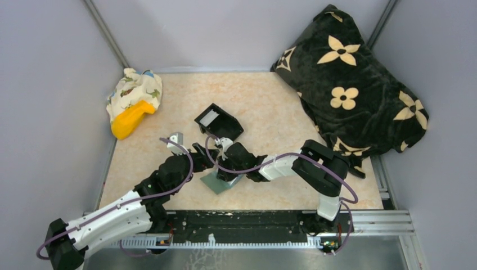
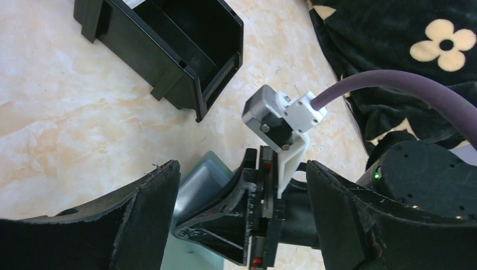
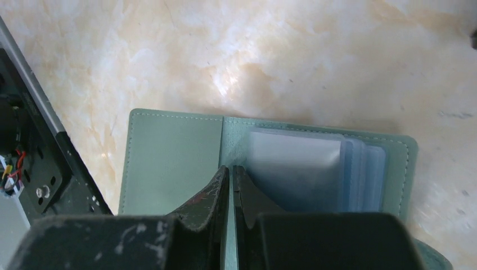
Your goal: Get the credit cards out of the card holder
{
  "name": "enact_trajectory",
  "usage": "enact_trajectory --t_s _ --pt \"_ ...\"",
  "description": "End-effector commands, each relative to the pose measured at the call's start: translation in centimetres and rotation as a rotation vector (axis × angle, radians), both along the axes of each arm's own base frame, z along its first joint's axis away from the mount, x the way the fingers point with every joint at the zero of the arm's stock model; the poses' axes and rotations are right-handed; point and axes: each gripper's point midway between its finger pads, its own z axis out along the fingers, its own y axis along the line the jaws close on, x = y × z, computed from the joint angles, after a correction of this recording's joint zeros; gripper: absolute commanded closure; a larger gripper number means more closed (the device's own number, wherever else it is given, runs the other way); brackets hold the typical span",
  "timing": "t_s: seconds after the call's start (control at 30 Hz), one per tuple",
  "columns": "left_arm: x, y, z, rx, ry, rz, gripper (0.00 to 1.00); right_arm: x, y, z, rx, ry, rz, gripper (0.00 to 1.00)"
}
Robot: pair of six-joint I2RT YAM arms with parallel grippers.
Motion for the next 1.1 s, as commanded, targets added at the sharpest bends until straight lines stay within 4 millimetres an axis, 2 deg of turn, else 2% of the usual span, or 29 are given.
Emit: enact_trajectory --t_s 0.0,0.1,0.2,0.37,0.5,0.63,0.77,0.9,1.07 --pt "-0.4 -0.3 0.4 -0.034 -0.002 -0.020 0.13 -0.5 1.1 -1.1 -0.012 0.006 0.004 0.92" --pt "-0.6 -0.2 0.3 -0.044 0.007 -0.026 0.13 -0.5 0.6 -2.1 -0.035 0.016 -0.012 0.92" --pt "-1.2 -0.6 -0.6 -0.059 0.039 -0.048 0.13 -0.6 0.3 -2.4 -0.043 0.018 -0.021 0.92" --pt "-3.1 -2.3 -3.1 -0.124 0.155 -0.146 0.15 -0.3 0.0 -2.6 -0.059 0.011 -0.036 0.92" --pt "-5.3 -3.2 -6.2 -0.167 0.295 -0.212 0.15 -0.2 -0.1 -2.5 -0.061 0.006 -0.045 0.92" --pt "-6.8 -2.8 -9.5 -0.208 0.386 -0.215 0.16 -0.1 0.0 -2.4 -0.055 0.003 -0.048 0.92" --pt "-7.2 -2.5 -10.5 -0.232 0.419 -0.201 0.16 -0.1 -0.1 -2.2 -0.052 0.002 -0.052 0.92" --pt "-7.8 -1.8 -12.0 -0.185 0.494 -0.168 0.16 0.1 -0.2 -1.9 -0.051 -0.008 -0.062 0.92" --pt "-9.2 -0.9 -14.5 -0.159 0.607 -0.131 0.10 0.6 -0.3 -1.0 -0.050 -0.038 -0.080 0.89"
